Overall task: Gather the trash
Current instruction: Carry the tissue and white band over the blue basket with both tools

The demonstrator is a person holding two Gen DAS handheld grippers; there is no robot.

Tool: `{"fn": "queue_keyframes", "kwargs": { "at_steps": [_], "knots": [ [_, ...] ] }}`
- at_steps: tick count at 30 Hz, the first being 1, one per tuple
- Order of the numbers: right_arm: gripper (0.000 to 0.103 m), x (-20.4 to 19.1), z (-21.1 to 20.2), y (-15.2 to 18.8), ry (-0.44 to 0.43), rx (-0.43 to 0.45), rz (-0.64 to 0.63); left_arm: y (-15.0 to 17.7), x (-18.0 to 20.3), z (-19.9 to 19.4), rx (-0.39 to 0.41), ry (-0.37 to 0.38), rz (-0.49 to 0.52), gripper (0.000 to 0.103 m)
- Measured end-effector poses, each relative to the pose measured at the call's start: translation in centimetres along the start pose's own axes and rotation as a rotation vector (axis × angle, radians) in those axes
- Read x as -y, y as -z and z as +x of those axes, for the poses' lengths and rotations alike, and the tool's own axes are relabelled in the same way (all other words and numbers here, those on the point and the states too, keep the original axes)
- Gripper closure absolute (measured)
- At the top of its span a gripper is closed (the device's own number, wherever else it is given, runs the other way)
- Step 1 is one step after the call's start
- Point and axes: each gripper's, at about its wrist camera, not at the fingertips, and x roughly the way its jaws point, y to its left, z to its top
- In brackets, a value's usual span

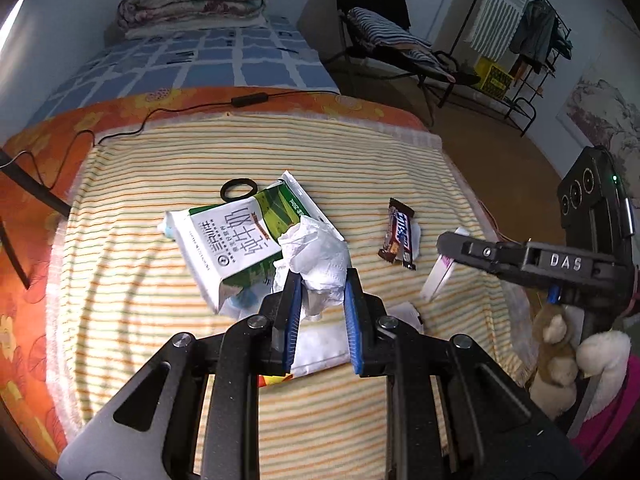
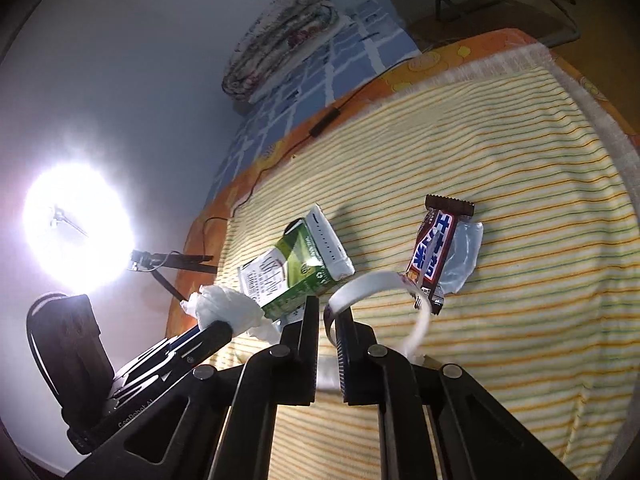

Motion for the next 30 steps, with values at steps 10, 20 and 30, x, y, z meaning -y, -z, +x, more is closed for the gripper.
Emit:
{"fn": "queue_keyframes", "kwargs": {
  "at_steps": [10, 20, 30],
  "knots": [
    [0.096, -2.0, -3.8, 2.7, 0.001, 0.018, -0.069, 2.5, 0.3, -4.9, 0.034, 0.005, 0.008, 0.084],
    [0.096, -4.5, -6.8, 8.4, 0.014, -0.015, -0.187, 7.3, 0.3, -9.4, 0.046, 0.023, 0.001, 0.084],
    [0.096, -6.6, -7.5, 15.0, -0.021, -0.077, -0.274, 13.6, 0.1, -11.7, 0.011, 0.037, -0.031, 0.084]
  ]
}}
